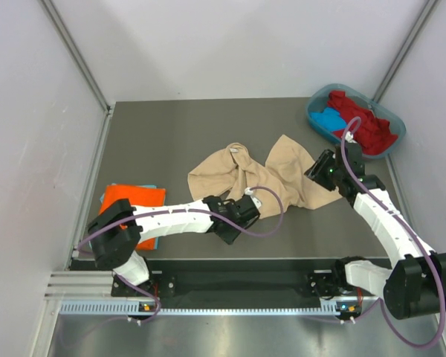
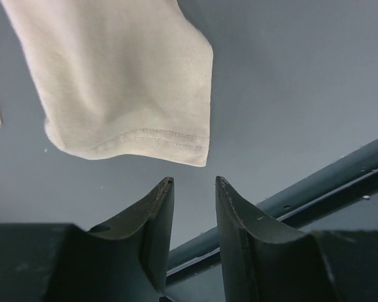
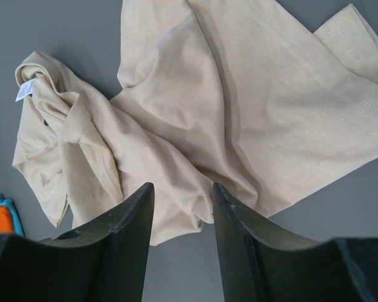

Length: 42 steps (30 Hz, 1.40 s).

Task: Fold and stack the t-shirts
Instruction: Flatten the tshirt out

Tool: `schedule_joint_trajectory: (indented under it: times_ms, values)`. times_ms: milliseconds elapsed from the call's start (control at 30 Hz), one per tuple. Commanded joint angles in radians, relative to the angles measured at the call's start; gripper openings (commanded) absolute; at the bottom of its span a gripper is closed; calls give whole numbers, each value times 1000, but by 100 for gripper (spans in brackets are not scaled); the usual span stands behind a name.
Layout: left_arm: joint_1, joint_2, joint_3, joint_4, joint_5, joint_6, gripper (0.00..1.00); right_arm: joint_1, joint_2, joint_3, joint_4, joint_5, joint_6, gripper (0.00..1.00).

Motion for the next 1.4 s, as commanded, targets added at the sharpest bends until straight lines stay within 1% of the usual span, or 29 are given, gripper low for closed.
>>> schedule_joint_trajectory:
  times_ms: [0, 500, 600, 633, 733, 833, 1000, 1067, 1100, 1133, 1167, 1233, 1267, 1333, 1367]
  values:
    - [-3, 11, -23, 59, 19, 33, 38, -11, -5, -1, 36, -7, 1, 43]
    - [5, 143, -44, 119, 21, 49, 37, -17, -23, 1, 29, -7, -13, 43]
    - [16, 157, -58, 121, 4, 35, 29, -20, -28, -2, 30, -5, -15, 43]
    - [20, 157, -60, 122, -1, 30, 20, -20, -30, -2, 29, -5, -15, 43]
    - [37, 142, -61, 116, -24, 7, 8, -21, -28, -4, 29, -5, -19, 43]
    - [71, 116, -48, 95, -82, -20, 0, -21, -30, -1, 30, -7, -22, 44]
    - [149, 38, -11, 59, -151, -53, 0, -21, -28, 7, 36, -17, -28, 46]
    - [199, -30, 33, 53, -127, -63, 0, -21, -16, 11, 50, -25, -33, 48]
    - [224, -56, 50, 52, -113, -71, 0, -21, 12, 16, 70, -20, -38, 51]
    - [255, -80, 69, 50, -69, -80, 0, -21, 32, 25, 76, -14, -39, 52]
    - [331, -122, 110, 49, -45, -103, 0, -24, 59, 65, 76, -10, -41, 53]
    - [414, -148, 153, 26, -25, -122, 0, -30, 154, 120, 50, 0, -44, 53]
    - [484, -159, 211, 3, -37, -131, 0, -30, 185, 149, 38, 3, -44, 53]
    - [532, -156, 277, -78, -89, -139, 0, -30, 278, 227, 13, 21, -36, 54]
    - [563, -153, 343, -106, -131, -142, 0, -30, 308, 275, -6, 30, -35, 54]
